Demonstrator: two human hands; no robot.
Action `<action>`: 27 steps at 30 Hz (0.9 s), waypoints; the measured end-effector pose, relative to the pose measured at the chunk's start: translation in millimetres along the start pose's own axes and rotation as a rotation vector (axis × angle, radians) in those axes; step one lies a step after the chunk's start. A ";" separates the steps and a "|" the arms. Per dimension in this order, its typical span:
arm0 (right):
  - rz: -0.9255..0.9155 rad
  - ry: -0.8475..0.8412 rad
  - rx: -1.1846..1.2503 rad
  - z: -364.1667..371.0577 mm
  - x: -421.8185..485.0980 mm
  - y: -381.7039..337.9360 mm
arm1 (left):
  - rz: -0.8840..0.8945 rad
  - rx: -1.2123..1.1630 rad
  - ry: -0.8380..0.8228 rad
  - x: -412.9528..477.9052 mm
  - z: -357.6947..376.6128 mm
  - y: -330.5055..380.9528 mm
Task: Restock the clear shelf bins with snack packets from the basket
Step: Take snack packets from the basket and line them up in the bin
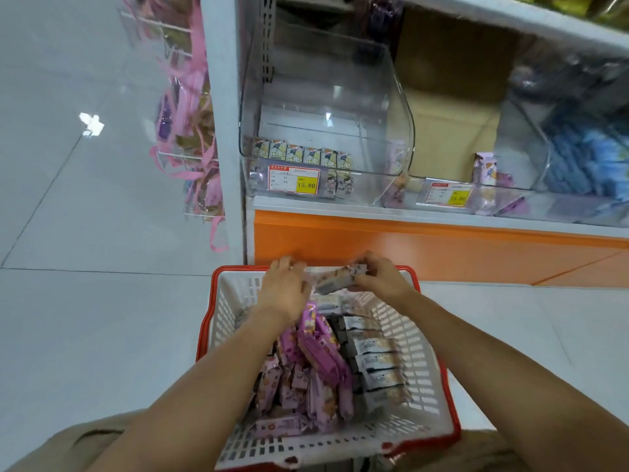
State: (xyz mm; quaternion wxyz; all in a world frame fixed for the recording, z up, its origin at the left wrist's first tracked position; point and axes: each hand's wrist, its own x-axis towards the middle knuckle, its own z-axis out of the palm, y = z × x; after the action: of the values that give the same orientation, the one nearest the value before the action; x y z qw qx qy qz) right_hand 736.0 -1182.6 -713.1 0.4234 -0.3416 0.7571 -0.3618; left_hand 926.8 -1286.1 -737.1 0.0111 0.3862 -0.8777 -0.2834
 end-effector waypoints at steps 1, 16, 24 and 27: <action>-0.027 -0.011 0.056 -0.3 -4.8 -12.5 | -0.100 -0.153 -0.002 -1.3 -6.8 6.2; -0.343 -0.023 -0.127 3.7 -54.4 -120.5 | -0.351 -1.137 0.133 -4.9 -93.9 30.9; -0.473 0.046 -0.467 -11.2 -56.9 -163.7 | -0.033 -0.851 0.332 -8.7 -125.1 43.7; -0.481 0.220 -0.435 -23.7 -48.0 -175.0 | 0.147 -0.471 0.563 -7.4 -135.2 40.1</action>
State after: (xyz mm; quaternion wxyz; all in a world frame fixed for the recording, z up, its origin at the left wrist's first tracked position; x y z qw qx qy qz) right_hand 771.4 -1225.2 -538.8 0.1592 -0.5517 0.7553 -0.3161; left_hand 937.2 -1325.4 -601.9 0.3611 0.3717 -0.7764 -0.3586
